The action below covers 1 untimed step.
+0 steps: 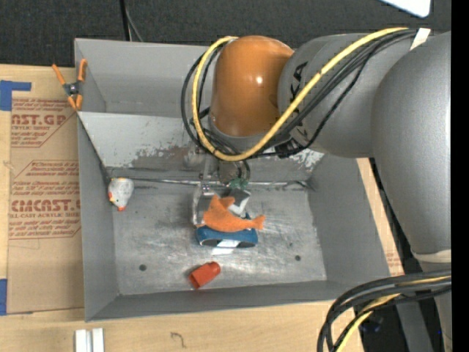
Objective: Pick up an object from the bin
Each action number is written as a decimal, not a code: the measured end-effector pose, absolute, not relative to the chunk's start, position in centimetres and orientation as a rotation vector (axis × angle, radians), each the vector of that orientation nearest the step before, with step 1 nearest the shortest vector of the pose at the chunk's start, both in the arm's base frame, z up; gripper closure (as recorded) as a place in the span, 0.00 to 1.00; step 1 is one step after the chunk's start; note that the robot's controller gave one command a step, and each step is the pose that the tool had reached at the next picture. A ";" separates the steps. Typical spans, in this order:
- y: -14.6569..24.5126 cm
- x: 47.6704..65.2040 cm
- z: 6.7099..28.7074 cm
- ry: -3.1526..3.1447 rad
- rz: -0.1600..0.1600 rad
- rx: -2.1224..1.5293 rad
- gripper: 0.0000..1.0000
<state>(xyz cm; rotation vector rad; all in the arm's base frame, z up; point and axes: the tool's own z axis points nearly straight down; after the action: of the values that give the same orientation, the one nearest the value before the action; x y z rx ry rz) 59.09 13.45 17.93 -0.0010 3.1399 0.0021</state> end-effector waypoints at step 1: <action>13.5 59.1 17.9 3.140 0.002 -0.001 1.00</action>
Offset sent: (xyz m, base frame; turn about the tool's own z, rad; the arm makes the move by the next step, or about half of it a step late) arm 0.0000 0.0000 0.0000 0.0000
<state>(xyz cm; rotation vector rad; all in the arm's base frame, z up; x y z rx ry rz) 59.09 13.45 17.93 -0.0010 3.1399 0.0021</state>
